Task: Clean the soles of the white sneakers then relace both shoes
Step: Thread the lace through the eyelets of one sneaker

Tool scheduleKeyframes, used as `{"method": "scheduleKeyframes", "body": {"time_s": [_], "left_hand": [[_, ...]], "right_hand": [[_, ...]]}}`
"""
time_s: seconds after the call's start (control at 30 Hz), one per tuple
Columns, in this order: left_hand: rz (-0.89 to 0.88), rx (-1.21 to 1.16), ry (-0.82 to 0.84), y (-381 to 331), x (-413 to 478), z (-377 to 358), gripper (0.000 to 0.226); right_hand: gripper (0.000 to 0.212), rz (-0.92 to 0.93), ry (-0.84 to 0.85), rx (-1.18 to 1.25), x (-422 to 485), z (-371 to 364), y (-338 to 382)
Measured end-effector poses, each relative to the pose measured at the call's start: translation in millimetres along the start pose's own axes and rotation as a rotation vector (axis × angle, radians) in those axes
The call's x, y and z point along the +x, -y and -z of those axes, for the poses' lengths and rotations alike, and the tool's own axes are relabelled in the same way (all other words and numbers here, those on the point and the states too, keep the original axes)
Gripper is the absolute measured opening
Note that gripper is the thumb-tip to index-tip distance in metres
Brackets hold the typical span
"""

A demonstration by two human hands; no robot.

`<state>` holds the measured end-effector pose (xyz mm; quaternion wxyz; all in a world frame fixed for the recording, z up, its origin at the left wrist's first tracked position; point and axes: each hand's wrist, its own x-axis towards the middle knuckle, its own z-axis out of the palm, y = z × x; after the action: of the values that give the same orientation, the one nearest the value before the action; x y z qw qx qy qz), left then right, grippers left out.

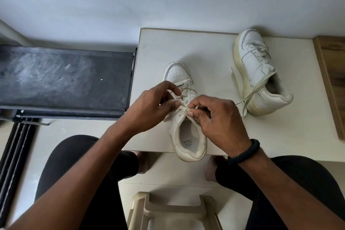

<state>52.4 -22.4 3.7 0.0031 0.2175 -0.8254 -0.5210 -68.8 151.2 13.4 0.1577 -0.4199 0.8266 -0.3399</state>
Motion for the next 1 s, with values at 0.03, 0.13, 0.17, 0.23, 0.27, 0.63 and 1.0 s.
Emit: {"method": "scheduleKeyframes", "body": {"time_s": [0.03, 0.13, 0.17, 0.23, 0.27, 0.63, 1.0], "left_hand": [[-0.012, 0.006, 0.010, 0.1, -0.7, 1.3, 0.013], [-0.055, 0.010, 0.024, -1.0, -2.8, 3.7, 0.009], [-0.065, 0.014, 0.026, -1.2, -2.9, 4.7, 0.011], [-0.072, 0.039, 0.045, -1.5, -2.6, 6.4, 0.013], [-0.071, 0.049, 0.055, -1.7, -2.4, 7.3, 0.011], [-0.083, 0.050, 0.026, 0.0, -0.3, 3.8, 0.005], [-0.138, 0.029, 0.007, -0.9, 1.9, 7.6, 0.009]], "right_hand": [[0.004, 0.004, -0.007, -0.001, 0.1, -0.3, -0.4], [0.004, 0.017, -0.023, -0.007, 0.4, -1.4, -0.3], [0.005, 0.021, -0.027, -0.009, 0.3, -1.6, -0.1], [0.005, 0.026, -0.035, -0.014, -0.2, -1.2, 0.5], [0.006, 0.026, -0.037, -0.016, -0.1, -1.2, 0.6], [0.004, 0.063, -0.030, -0.010, -0.1, -0.7, 0.6], [0.014, 0.043, 0.033, 0.009, 2.3, 7.9, 0.1]]}}
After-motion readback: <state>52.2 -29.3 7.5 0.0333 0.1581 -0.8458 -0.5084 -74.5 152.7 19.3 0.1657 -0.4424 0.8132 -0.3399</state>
